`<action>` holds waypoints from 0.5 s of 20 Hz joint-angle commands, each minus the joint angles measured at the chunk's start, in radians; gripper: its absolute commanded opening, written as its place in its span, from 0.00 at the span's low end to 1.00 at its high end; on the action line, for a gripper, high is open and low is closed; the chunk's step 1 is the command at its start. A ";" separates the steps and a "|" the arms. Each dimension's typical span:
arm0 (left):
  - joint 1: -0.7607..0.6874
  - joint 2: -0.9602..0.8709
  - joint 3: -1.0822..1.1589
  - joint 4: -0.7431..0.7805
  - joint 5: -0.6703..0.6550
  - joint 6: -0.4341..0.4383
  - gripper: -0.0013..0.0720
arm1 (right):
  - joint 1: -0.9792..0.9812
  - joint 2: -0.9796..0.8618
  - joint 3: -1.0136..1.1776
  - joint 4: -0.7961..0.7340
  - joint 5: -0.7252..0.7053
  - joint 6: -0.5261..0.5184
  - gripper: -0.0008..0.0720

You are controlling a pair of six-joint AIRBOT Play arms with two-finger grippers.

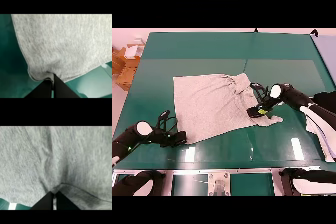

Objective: Fold the shirts.

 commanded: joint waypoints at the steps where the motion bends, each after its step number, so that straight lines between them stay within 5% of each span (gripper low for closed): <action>1: 0.000 0.001 0.001 -0.012 -0.011 0.024 0.05 | 0.025 -0.003 0.071 -0.053 0.062 0.056 0.03; 6: 0.000 0.001 0.001 0.002 -0.006 0.036 0.05 | -0.059 0.151 0.250 -0.005 0.232 0.029 0.03; 10: 0.000 0.001 0.002 0.011 0.000 0.061 0.05 | -0.472 0.244 0.237 0.257 0.294 -0.016 0.03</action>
